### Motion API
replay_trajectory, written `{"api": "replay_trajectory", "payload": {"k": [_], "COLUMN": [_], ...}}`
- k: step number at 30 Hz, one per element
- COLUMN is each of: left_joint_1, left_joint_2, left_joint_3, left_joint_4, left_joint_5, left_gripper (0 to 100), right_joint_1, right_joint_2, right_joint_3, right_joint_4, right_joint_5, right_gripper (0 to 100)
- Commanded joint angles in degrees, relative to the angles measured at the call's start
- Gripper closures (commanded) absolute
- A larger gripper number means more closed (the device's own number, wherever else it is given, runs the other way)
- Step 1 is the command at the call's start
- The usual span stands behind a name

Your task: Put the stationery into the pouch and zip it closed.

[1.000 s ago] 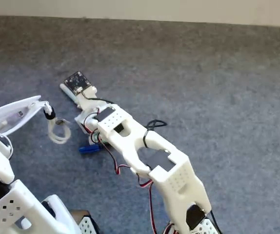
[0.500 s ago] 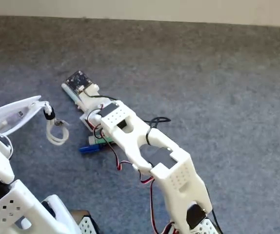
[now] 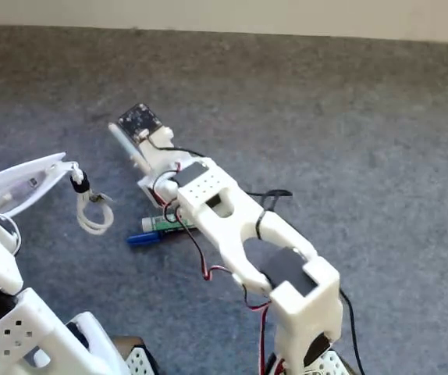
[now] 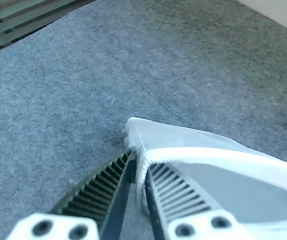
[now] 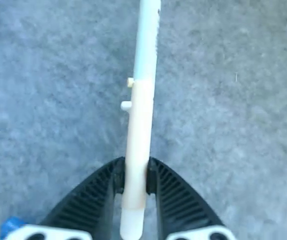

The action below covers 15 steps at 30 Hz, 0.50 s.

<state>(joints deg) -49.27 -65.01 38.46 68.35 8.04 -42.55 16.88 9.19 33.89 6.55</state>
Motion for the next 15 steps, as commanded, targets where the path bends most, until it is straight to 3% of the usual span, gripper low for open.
{"api": "replay_trajectory", "payload": {"k": [1,8,15], "left_joint_1": [2.6,9.9,21.7], "left_joint_2": [-0.2,-0.2,-0.1], "left_joint_3": [-2.8,-3.2,-5.1], "left_joint_4": [0.1,0.7,0.2], "left_joint_5": [0.5,0.5,0.3], "left_gripper": [99,99,99], "right_joint_1": [1.9,5.4,11.5], "right_joint_2": [-8.3,-21.1,-33.6], "right_joint_3": [2.2,13.0,25.0], "right_joint_4": [0.3,0.4,0.4], "right_joint_5": [-3.7,-5.9,-5.9], "right_gripper": [99.5,99.5,99.5]}}
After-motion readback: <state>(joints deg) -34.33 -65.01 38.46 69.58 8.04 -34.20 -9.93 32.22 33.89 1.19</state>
